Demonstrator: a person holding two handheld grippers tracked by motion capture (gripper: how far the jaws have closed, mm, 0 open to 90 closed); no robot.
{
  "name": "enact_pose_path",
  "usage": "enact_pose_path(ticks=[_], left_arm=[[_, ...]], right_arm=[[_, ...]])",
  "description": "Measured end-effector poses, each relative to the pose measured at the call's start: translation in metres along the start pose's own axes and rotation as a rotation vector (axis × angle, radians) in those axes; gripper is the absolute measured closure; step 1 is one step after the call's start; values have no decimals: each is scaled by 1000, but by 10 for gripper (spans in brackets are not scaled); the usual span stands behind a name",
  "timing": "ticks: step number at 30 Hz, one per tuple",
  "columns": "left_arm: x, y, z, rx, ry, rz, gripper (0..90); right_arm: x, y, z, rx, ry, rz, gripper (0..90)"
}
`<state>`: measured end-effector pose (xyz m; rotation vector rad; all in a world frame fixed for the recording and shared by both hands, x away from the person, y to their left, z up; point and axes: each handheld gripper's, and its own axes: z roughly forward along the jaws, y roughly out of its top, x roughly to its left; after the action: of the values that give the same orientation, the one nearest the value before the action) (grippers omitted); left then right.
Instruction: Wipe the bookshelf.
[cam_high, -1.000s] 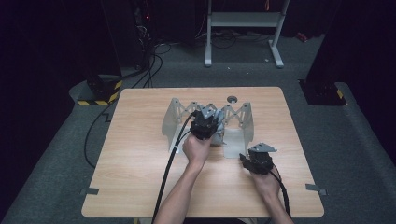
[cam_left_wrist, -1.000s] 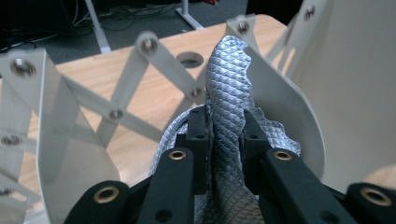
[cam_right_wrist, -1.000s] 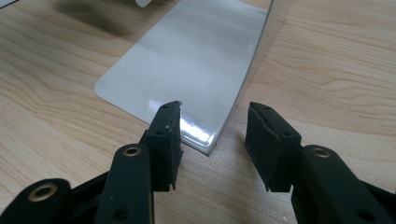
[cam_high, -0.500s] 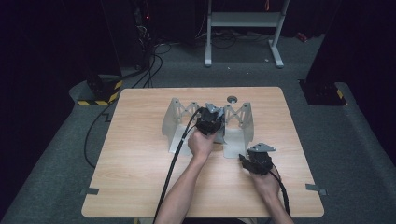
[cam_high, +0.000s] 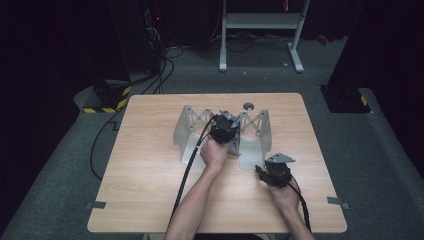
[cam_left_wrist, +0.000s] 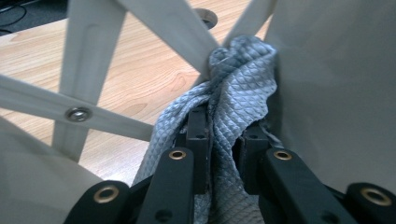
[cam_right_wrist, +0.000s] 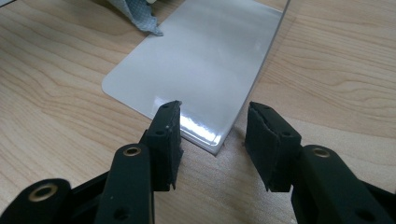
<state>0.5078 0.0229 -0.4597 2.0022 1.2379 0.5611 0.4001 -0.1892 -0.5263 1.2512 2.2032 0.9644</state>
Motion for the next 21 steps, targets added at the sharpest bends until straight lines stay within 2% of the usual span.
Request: enact_pose_path(ticks=[3, 4, 7, 12, 14, 18, 21], left_arm=[[2, -1, -1, 19, 17, -10, 787], [4, -3, -1, 24, 10, -17, 787], [9, -9, -3, 19, 10, -30, 787], [16, -7, -6, 11, 21, -64, 788], [19, -6, -11, -15, 18, -85, 789], [20, 1, -27, -87, 25, -98, 791], [21, 8, -36, -122, 34, -103, 791]], right_arm=[[0, 0, 0, 1, 0, -1, 556], [0, 0, 0, 1, 1, 1, 555], [0, -1, -1, 1, 2, 1, 554], [0, -1, -1, 1, 2, 0, 553], [0, -1, -1, 1, 2, 0, 554], [0, -1, -1, 1, 2, 0, 554], [0, -1, -1, 1, 2, 0, 554]])
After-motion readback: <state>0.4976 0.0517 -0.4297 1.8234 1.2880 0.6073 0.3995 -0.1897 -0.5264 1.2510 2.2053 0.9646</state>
